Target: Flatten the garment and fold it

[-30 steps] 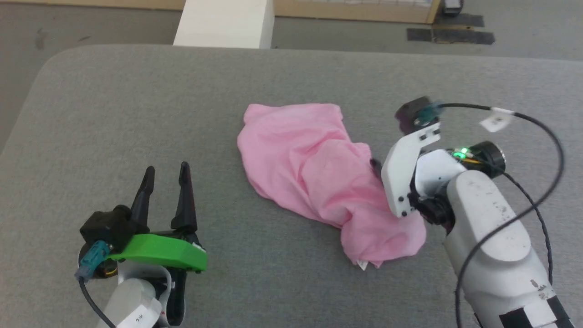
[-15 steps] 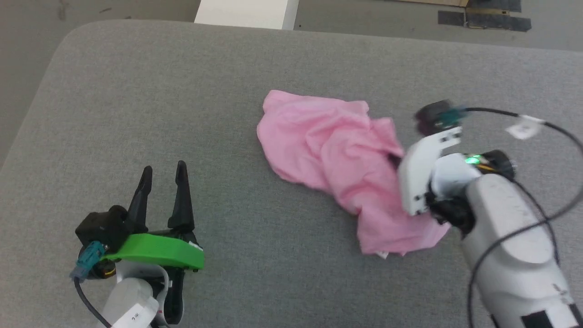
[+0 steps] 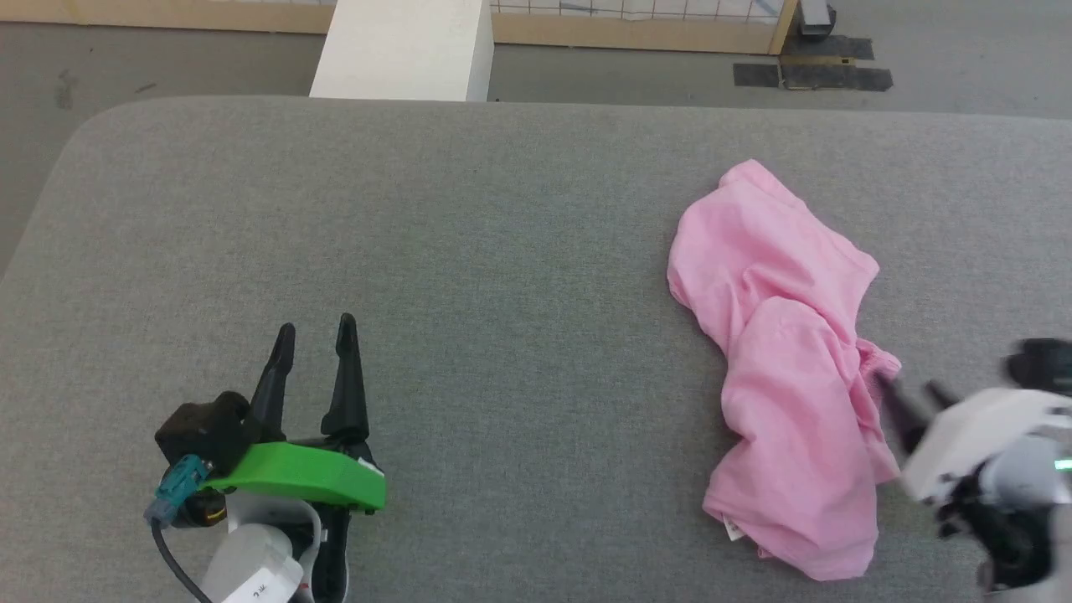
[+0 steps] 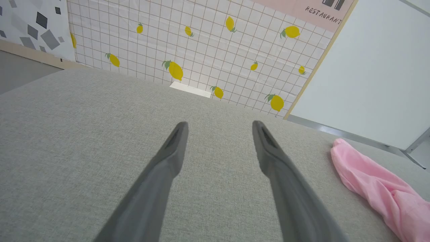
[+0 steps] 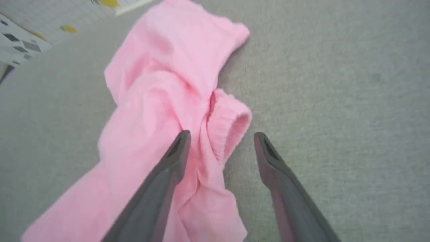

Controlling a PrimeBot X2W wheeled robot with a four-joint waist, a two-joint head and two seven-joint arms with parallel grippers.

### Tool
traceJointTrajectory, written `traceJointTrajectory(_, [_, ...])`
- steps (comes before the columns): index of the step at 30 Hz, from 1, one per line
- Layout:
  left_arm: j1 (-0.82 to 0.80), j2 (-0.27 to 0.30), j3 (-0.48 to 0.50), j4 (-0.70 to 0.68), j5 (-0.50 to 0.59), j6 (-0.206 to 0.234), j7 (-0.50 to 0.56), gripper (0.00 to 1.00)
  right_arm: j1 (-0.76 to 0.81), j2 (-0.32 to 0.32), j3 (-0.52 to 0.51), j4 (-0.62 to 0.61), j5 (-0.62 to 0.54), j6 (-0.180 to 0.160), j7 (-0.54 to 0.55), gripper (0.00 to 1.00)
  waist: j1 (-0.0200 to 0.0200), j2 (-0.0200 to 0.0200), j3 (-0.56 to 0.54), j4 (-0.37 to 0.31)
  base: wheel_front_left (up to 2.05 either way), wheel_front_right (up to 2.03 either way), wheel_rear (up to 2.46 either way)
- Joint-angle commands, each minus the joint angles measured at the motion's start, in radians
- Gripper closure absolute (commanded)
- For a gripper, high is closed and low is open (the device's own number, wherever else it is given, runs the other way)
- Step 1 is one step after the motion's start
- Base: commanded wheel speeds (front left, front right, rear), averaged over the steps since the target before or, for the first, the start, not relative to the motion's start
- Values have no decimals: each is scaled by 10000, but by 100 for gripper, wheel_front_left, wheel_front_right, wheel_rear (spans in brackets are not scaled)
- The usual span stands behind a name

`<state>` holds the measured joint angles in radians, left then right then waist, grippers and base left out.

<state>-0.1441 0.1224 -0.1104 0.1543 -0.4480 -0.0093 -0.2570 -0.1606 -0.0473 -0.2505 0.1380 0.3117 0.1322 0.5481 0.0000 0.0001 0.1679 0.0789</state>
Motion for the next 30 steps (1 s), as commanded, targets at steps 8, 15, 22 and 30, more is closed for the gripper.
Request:
traceJointTrajectory(8, [-638,-284,-792,-431,-240,-556,607,0,486,-33,-2121,-544,675,-15,-2105,0,0,-1,-53,-358,0,0,0])
traceJointTrajectory(15, [-2154,-587,-4007,-348,-874,-1138,3833,0,618,-31,-2118,-81,809,-15,-2453,0,0,-1,279,-1122,0,0,0])
traceJointTrajectory(22, [-2810,-343,-6151,305,-1547,-1205,6788,0,563,-31,-1694,246,985,-15,-2834,0,0,-1,566,-1817,0,0,0])
traceJointTrajectory(30, [-2803,-171,-6458,209,-2789,-1211,6533,100,657,-30,-1584,390,1004,-15,-3050,0,0,-1,558,-1833,0,0,0])
